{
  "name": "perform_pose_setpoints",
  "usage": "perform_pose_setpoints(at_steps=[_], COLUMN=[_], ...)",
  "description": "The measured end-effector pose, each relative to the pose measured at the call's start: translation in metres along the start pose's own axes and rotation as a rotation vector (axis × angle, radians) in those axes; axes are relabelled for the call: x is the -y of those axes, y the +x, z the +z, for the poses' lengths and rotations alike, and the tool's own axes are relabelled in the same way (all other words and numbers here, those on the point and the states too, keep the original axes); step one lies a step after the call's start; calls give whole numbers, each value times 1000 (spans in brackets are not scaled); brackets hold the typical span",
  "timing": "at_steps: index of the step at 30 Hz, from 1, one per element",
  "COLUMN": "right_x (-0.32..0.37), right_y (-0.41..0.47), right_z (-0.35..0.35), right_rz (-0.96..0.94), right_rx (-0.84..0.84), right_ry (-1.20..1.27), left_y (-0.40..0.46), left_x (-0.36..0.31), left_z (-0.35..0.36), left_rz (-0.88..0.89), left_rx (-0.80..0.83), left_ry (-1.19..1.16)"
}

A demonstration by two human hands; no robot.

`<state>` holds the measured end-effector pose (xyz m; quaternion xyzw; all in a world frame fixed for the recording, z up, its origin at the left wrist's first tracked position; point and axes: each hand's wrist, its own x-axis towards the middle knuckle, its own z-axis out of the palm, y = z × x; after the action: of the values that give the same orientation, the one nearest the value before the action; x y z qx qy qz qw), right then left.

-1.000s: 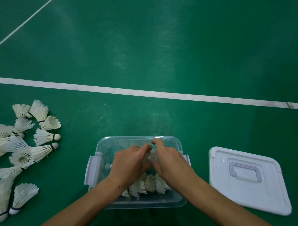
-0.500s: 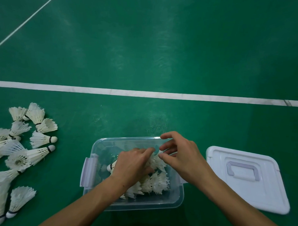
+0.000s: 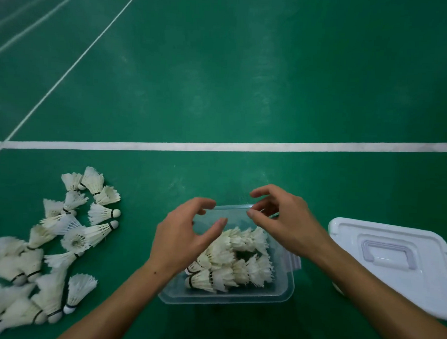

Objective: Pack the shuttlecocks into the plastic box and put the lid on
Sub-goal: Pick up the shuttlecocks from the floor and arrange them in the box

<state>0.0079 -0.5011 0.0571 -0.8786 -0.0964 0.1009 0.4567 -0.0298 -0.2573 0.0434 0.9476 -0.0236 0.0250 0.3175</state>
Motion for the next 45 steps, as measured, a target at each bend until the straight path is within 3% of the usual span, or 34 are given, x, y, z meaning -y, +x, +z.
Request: perform_pose_setpoints(at_steps=[8, 21, 29, 34, 40, 45], right_x=[71, 161, 170, 163, 158, 162], right_y=[28, 67, 56, 45, 33, 25], right_z=[75, 268, 365, 406, 431, 422], right_rz=[-244, -483, -501, -442, -413, -433], right_rx=[251, 556, 693, 696, 646, 619], right_ry=[-128, -281, -433, -513, -507, -471], left_y=[-38, -158, -188, -172, -149, -148], left_x=[62, 227, 301, 312, 308, 310], left_z=[-61, -122, -147, -139, -122, -112], left_rz=[-133, -593, -751, -807, -914, -1085], left_rx=[-110, -400, -310, -195, -152, -211], left_ry=[13, -128, 157, 249, 401, 318])
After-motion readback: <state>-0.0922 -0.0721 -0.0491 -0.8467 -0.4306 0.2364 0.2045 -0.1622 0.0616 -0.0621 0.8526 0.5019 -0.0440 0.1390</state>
